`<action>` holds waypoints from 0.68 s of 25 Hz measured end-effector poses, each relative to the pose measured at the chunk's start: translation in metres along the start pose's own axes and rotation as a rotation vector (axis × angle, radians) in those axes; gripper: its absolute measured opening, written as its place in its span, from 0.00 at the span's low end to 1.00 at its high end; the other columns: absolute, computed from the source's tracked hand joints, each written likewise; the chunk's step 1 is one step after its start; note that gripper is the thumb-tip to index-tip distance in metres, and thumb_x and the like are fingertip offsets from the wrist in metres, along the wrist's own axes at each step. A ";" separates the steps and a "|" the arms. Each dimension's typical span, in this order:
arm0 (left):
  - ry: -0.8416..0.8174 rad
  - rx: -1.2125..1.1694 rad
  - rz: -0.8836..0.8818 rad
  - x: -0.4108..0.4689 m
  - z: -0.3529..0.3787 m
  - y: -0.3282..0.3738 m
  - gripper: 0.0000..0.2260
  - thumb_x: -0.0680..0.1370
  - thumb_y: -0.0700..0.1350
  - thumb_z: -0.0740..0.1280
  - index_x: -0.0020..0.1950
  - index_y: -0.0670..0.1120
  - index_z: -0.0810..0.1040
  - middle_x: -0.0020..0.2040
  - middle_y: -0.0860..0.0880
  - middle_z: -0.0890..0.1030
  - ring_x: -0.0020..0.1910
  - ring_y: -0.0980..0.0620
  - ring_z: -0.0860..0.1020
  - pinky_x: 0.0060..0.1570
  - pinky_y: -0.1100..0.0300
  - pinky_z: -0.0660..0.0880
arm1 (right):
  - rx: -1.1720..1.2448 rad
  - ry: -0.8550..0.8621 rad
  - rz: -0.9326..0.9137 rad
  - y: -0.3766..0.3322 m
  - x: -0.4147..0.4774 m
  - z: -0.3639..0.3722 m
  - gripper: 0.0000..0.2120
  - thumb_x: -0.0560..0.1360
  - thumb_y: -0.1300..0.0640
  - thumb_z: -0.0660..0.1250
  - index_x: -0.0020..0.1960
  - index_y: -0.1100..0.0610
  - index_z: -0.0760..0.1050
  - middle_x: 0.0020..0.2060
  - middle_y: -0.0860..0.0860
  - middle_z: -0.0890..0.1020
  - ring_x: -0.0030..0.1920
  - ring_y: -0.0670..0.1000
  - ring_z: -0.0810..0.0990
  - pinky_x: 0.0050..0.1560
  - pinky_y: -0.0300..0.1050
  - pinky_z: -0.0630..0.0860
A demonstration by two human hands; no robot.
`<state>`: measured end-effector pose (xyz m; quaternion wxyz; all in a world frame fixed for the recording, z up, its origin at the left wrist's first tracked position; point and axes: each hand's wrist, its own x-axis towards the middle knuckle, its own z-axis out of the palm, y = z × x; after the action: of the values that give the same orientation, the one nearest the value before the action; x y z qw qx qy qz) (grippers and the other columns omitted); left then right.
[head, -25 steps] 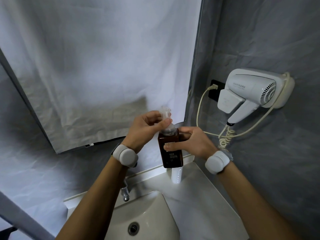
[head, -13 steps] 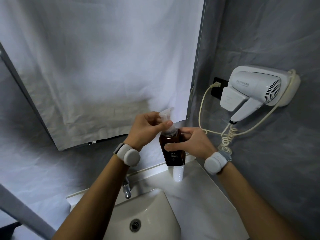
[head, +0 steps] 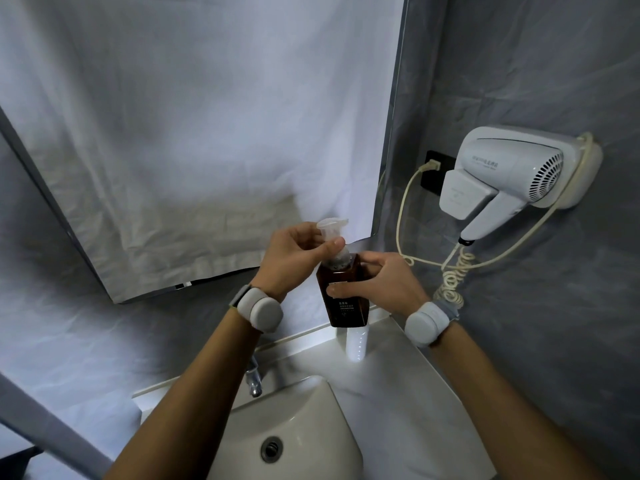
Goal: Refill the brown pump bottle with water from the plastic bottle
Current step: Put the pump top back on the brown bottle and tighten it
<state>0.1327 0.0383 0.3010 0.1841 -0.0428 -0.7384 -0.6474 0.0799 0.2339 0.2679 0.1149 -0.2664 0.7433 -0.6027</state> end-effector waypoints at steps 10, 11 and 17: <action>-0.152 -0.104 -0.022 -0.003 -0.006 0.000 0.09 0.73 0.47 0.78 0.53 0.54 0.88 0.51 0.48 0.90 0.54 0.52 0.88 0.55 0.62 0.82 | -0.026 -0.088 0.019 0.005 0.003 -0.005 0.26 0.58 0.48 0.87 0.55 0.44 0.86 0.48 0.46 0.91 0.49 0.48 0.90 0.49 0.40 0.85; -0.129 -0.075 -0.013 -0.003 -0.006 -0.003 0.08 0.75 0.44 0.78 0.53 0.53 0.88 0.51 0.50 0.90 0.53 0.53 0.88 0.54 0.62 0.82 | -0.043 -0.061 0.019 0.009 0.004 -0.002 0.28 0.58 0.48 0.87 0.57 0.46 0.86 0.48 0.46 0.91 0.49 0.47 0.90 0.50 0.43 0.86; 0.007 0.000 -0.053 -0.006 -0.003 -0.014 0.08 0.76 0.40 0.78 0.53 0.49 0.86 0.45 0.51 0.89 0.46 0.56 0.88 0.49 0.64 0.82 | -0.069 0.012 0.039 0.027 0.010 0.011 0.30 0.55 0.45 0.88 0.55 0.46 0.86 0.45 0.44 0.91 0.47 0.45 0.90 0.51 0.45 0.86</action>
<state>0.1344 0.0345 0.2859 0.1697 -0.0209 -0.7387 -0.6520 0.0703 0.2235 0.2411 0.1132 -0.2520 0.7694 -0.5759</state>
